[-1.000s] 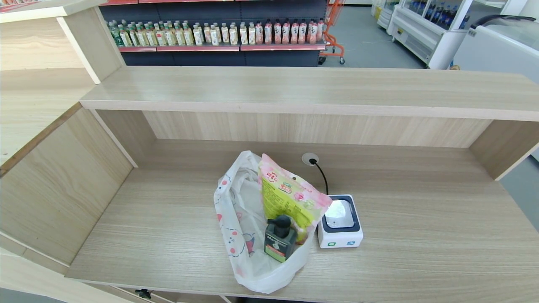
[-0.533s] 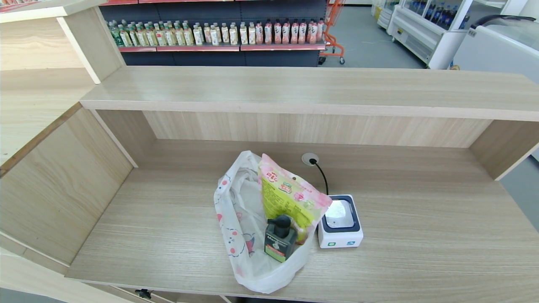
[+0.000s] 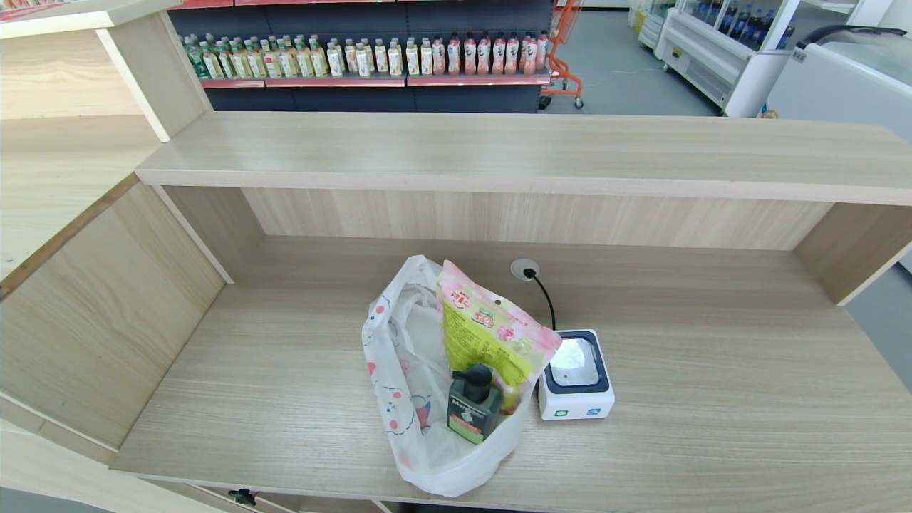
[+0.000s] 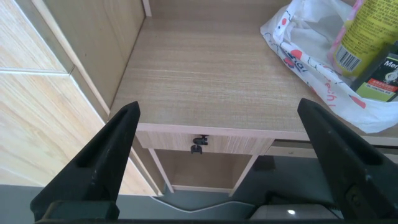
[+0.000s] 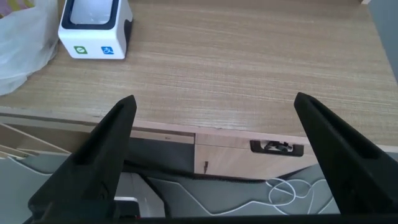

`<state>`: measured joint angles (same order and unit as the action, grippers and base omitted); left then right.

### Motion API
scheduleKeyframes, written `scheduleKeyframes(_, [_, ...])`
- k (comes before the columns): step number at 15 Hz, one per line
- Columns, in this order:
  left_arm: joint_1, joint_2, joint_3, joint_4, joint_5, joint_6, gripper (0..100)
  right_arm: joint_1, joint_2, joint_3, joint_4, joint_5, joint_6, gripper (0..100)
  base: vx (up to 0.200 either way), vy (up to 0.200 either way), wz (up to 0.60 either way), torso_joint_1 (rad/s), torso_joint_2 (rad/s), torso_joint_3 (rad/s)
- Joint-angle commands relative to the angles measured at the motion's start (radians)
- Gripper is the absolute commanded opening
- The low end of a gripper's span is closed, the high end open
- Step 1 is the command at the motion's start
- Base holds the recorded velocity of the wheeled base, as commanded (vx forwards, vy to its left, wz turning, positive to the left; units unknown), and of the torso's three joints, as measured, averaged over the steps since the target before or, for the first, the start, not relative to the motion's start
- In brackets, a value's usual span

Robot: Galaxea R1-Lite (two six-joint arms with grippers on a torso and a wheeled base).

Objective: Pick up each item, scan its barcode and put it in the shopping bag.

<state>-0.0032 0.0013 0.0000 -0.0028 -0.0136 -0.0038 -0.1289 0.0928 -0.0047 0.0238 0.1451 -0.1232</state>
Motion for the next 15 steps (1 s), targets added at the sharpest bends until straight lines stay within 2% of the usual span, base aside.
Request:
scheduleKeyframes(1, [0.0,0.0,0.0,0.0,0.0,-0.001,100,0.0,0.005,0.0,0.001,0.001,0.0,100,0.0,0.0,0.0,0.0,0.0,0.0])
scheduleKeyframes(12, [0.0,0.0,0.0,0.0,0.001,-0.008,100,0.0,0.005,0.0,0.002,0.001,0.0,100,0.0,0.0,0.0,0.0,0.0,0.0])
scheduleKeyframes(15, [0.0,0.0,0.0,0.0,0.001,-0.004,100,0.0,0.005,0.0,0.002,0.001,0.0,100,-0.2,-0.2,0.0,0.009,0.0,0.004])
